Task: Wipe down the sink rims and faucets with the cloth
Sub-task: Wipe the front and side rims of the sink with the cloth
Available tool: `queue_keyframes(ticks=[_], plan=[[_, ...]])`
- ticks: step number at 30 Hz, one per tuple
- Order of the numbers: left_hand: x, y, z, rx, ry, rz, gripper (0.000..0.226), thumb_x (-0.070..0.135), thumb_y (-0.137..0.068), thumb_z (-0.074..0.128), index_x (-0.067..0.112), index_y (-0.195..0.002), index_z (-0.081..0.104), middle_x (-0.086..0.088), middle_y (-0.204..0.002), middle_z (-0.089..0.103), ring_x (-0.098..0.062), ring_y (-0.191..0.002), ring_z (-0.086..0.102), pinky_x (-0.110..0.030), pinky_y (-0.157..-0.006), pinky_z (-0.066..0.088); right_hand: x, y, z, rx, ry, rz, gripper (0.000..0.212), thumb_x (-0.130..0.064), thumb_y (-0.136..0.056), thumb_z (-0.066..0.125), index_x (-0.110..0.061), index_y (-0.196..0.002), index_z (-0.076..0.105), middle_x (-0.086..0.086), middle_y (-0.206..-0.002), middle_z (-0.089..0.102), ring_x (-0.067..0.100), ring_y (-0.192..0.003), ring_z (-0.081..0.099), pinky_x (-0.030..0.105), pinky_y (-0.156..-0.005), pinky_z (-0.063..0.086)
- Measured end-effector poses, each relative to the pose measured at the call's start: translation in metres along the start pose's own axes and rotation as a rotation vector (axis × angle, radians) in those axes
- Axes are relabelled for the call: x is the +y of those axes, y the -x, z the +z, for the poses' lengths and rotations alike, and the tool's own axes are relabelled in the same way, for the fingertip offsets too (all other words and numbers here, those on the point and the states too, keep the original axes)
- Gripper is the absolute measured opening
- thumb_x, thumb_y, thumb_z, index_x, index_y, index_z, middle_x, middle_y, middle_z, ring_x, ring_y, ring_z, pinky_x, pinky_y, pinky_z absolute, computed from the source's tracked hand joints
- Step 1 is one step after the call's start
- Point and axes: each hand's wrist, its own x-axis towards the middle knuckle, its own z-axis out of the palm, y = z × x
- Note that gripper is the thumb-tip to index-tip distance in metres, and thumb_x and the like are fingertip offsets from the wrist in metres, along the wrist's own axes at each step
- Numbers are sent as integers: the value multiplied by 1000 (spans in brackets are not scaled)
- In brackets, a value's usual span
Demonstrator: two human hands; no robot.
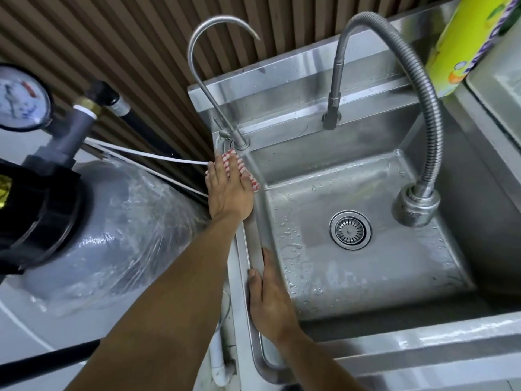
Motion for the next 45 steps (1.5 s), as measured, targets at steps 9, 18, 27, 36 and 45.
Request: queue_keyframes(ticks=[9,18,27,36,45], plan=[[1,-37,-7,-28,5,29,61,41,-107,19,22,-164,6,-8,-171,-6,-29,-157,-11,-42,-127,-6,-9,-53,-20,-206,-278,204,51,-42,-112,27,-34,-162,22,-19,-162,31,0,-148,26,13,-114,14],[-8,-22,-5,-46,58,86,61,40,-108,22,25,-164,4,-5,-171,-13,-27,-156,-16,-41,-126,-10,-2,-82,-26,-166,753,-421,65,-40,-110,20,-13,-164,-2,5,-172,-12,18,-158,-13,40,-130,3],[-2,-38,-11,-49,-36,89,62,42,-108,17,16,-164,6,-10,-171,-11,-29,-156,-14,-44,-126,-10,8,-57,-24,-284,953,-643,78,-50,-106,24,-3,-162,-3,14,-171,-12,24,-158,-15,45,-129,6],[-15,-23,-12,-124,-6,193,63,41,-108,21,22,-163,-3,-6,-171,-13,-24,-155,-20,-36,-123,-18,10,-85,-45,-416,956,-844,74,-57,-106,33,-16,-165,12,3,-173,1,18,-159,-7,42,-129,10],[0,-23,-7,-42,62,16,64,41,-108,21,19,-163,-4,-6,-170,-15,-26,-156,-16,-39,-126,-12,14,-63,-26,-302,825,-678,74,-49,-105,35,-17,-165,5,-1,-172,-8,14,-158,-13,40,-128,7]])
